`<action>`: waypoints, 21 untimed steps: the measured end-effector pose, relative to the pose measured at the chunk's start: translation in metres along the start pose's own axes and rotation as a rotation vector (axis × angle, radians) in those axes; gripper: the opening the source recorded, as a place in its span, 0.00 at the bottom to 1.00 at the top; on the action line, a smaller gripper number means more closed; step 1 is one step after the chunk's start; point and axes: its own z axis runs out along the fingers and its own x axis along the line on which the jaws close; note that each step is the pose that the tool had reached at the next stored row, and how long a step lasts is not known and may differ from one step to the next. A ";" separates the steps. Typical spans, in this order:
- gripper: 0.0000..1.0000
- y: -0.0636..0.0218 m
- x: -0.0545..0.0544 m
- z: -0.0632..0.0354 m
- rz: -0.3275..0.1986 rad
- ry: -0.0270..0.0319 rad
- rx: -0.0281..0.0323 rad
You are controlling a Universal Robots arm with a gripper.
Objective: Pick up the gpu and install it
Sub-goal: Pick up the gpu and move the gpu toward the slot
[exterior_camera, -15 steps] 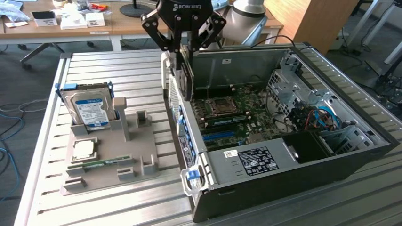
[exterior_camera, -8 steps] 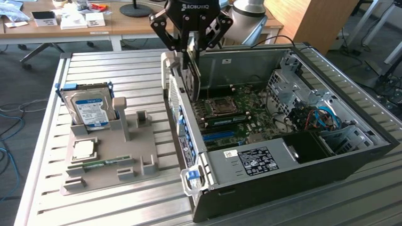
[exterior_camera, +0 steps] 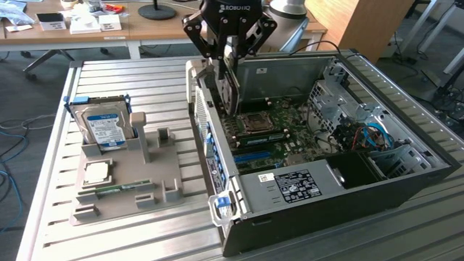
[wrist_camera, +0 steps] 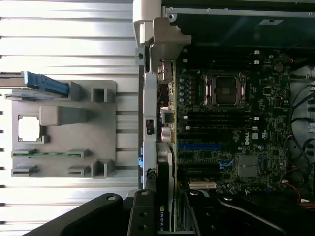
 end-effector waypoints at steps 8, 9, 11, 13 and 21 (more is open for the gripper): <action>0.27 0.0003 -0.012 0.0002 0.000 0.0000 0.0001; 0.27 0.0004 -0.013 0.0003 0.000 0.0001 0.0001; 0.27 0.0005 -0.016 0.0004 0.000 0.0001 0.0000; 0.27 0.0005 -0.019 0.0004 0.000 0.0000 0.0000; 0.27 0.0008 -0.030 0.0007 0.000 0.0000 0.0000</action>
